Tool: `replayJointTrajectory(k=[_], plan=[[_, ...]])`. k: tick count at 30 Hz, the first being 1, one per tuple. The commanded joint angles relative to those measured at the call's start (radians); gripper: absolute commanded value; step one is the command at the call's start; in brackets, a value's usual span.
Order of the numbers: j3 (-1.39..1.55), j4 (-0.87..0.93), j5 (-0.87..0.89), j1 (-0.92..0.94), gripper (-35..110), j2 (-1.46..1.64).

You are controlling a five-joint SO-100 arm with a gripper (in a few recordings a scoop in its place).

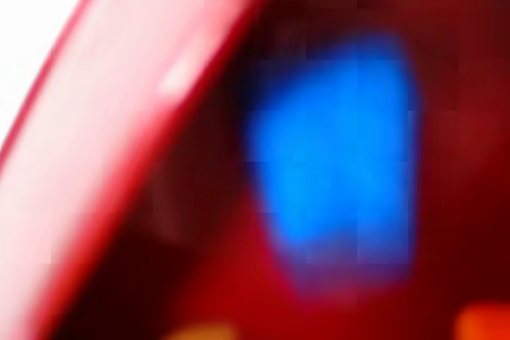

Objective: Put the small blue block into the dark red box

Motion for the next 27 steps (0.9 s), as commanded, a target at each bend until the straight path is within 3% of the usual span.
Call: replayJointTrajectory(k=[1, 5, 11, 13, 23, 27], plan=[[0.018, -0.008, 0.005, 0.003, 16, 0.025], [0.078, 0.009, -0.003, -0.011, 15, 0.124], [0.364, -0.015, -0.107, -0.132, 8, 0.523], [0.460, 0.003, -0.160, -0.207, 0, 0.690], [0.899, 0.141, -0.244, -0.661, 3, 1.669], [0.950, 0.195, -0.213, -0.776, 0, 1.787]])
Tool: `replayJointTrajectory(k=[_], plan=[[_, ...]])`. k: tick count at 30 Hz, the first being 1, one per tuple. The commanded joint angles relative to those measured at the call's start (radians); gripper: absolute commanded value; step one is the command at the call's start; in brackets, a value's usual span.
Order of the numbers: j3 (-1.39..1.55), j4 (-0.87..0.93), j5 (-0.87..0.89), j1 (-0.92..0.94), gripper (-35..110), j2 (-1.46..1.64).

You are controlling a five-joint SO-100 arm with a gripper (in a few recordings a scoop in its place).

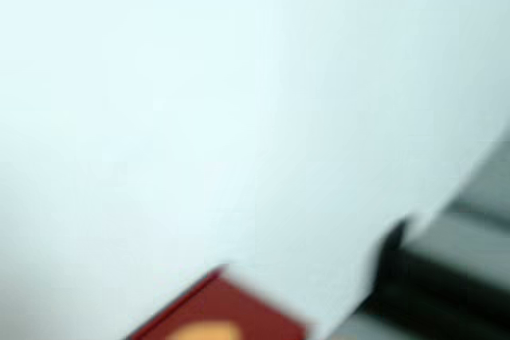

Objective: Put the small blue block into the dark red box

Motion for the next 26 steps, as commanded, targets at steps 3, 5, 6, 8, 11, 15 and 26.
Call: replayJointTrajectory(k=[3, 5, 6, 8, 11, 15, 26], plan=[[0.025, 0.054, -0.049, -0.173, 0, 0.080], [0.031, 0.071, -0.071, -0.230, 0, 0.080], [0.043, 0.084, -0.075, -0.256, 0, 0.080], [0.078, 0.106, -0.078, -0.313, 0, 0.080], [0.147, 0.106, -0.075, -0.379, 0, 0.080], [0.241, 0.080, -0.071, -0.397, 0, 0.080], [0.348, 0.040, -0.051, -0.351, 0, 0.080]])
